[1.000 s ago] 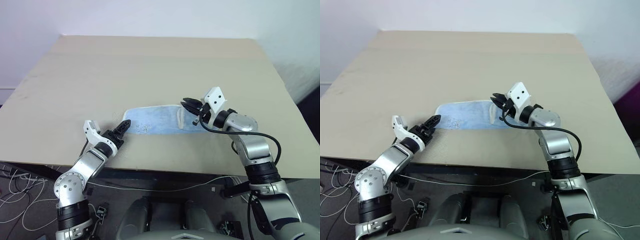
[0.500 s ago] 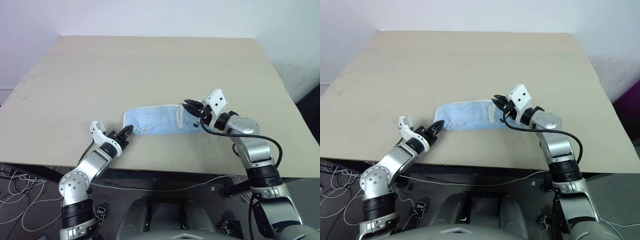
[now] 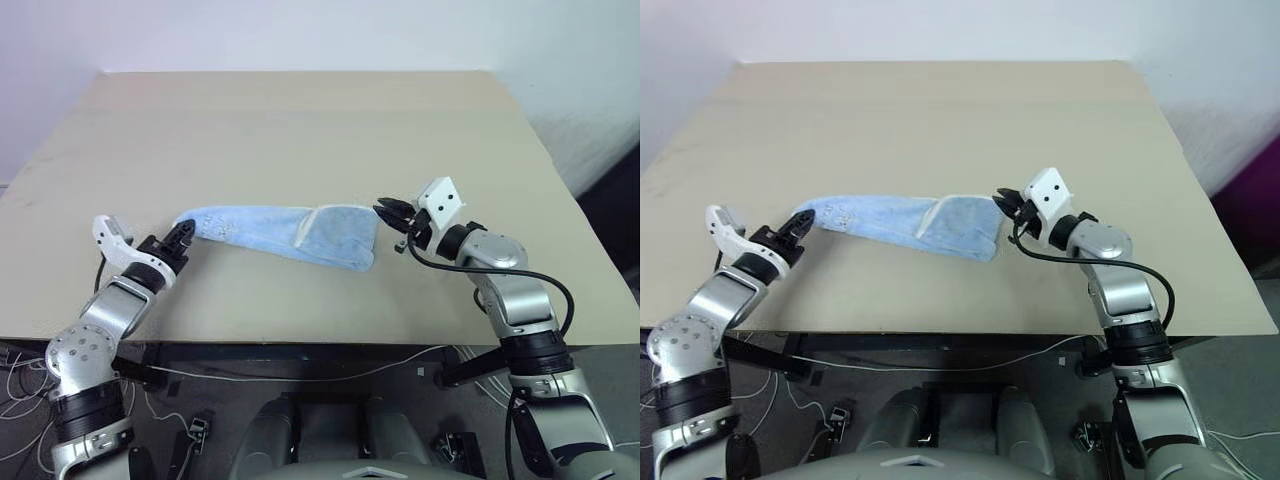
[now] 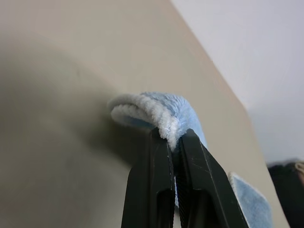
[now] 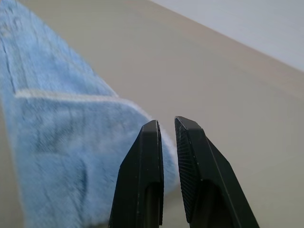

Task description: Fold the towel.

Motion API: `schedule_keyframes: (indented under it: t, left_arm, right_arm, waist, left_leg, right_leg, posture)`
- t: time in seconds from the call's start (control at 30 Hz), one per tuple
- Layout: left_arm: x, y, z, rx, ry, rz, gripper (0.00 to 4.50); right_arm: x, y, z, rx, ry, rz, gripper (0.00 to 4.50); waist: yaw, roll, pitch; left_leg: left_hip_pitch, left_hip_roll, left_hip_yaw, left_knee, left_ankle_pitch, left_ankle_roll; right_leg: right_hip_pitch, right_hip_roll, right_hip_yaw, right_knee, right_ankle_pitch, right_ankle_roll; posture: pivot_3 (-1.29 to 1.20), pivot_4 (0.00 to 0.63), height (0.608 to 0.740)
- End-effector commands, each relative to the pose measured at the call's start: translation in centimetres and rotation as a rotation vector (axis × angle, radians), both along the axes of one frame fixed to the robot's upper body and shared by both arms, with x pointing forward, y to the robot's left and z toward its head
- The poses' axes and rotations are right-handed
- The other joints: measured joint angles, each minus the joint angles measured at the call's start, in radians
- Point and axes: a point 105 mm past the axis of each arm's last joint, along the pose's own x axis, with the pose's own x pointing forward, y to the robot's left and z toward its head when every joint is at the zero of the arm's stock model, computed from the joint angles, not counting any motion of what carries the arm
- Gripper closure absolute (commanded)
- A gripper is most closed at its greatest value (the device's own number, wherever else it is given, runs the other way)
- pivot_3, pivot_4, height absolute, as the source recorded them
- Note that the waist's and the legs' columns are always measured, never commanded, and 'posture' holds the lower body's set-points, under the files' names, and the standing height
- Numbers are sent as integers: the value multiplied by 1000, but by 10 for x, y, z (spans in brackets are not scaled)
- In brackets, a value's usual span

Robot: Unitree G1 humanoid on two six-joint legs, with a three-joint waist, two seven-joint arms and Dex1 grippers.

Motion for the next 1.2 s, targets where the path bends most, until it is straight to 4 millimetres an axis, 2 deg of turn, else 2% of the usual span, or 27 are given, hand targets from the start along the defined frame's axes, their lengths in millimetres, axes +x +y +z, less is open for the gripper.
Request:
schedule_keyframes:
  t: [0.03, 0.2, 0.3, 0.53, 0.63, 0.73, 0.87, 1.03, 1.17, 1.2]
  left_arm:
    - [0, -20, 43, 129, -173, -122, 4464]
    - [-4, -76, 53, 316, -244, -386, 4464]
    - [-13, -119, 53, 451, -293, -579, 4464]
    - [-15, -192, 39, 643, -336, -835, 4464]
    - [-11, -213, 27, 705, -318, -884, 4464]
    - [-12, -228, 13, 765, -301, -939, 4464]
    - [-9, -232, 2, 804, -271, -956, 4464]
    - [-9, -231, 10, 731, -281, -948, 4464]
    - [-11, -227, 24, 606, -303, -924, 3413]
    - [-11, -224, 27, 580, -307, -912, 2965]
  right_arm:
    - [3, -9, 11, -2, -53, -25, 3951]
    - [6, -11, 10, 2, -57, -41, 3951]
    - [6, -13, 10, 7, -60, -56, 3951]
    - [4, -21, 9, 12, -63, -100, 3951]
    - [4, -25, 9, 16, -66, -121, 3951]
    - [2, -28, 9, 18, -67, -140, 3951]
    - [-2, -32, 8, 18, -65, -162, 3951]
    - [-4, -35, 7, 18, -61, -175, 3951]
    - [-2, -32, 7, 19, -61, -171, 3951]
    - [-2, -31, 8, 19, -62, -167, 3951]
  waist:
    - [1, 0, 0]
    - [1, 0, 1]
    - [-1, 0, 1]
    - [-1, 0, 2]
    - [-1, 0, 2]
    - [-4, 0, 2]
    - [-15, 0, 2]
    - [-16, 0, 3]
    - [-16, 0, 3]
    - [-16, 0, 3]
  left_leg:
    - [0, 0, 0, 0, 0, 0]
    - [-1, -1, 0, 0, 0, 0]
    - [-1, 0, 0, 0, 0, 0]
    - [-2, 0, 0, 0, 0, 0]
    - [-2, -1, 1, 0, 0, 0]
    - [-2, 0, 1, 0, 0, 0]
    - [-2, 0, 0, 0, 0, 0]
    - [-2, 0, 0, 0, 0, 0]
    - [-2, 0, 0, 1, 0, 0]
    - [-2, 0, 0, 1, 0, 0]
  right_leg:
    - [0, 0, 0, 0, 0, 0]
    - [0, -1, 0, 0, 0, 0]
    - [-1, -1, 0, 0, 0, 0]
    - [-1, 0, 1, 0, 0, 0]
    - [-1, 0, 1, 0, 0, 0]
    - [-2, 0, 1, 0, 0, 0]
    - [-2, 1, 1, 0, 0, 0]
    - [-2, 1, 0, 0, 0, 0]
    - [-2, 1, 0, 0, 0, 0]
    - [-2, 0, 0, 0, 0, 0]
  posture:
    - [0, 150, 740]
    - [0, 150, 740]
    - [0, 150, 740]
    - [0, 150, 740]
    - [0, 150, 740]
    - [0, 150, 740]
    - [0, 150, 740]
    - [0, 150, 740]
    - [0, 150, 740]
    - [0, 150, 740]
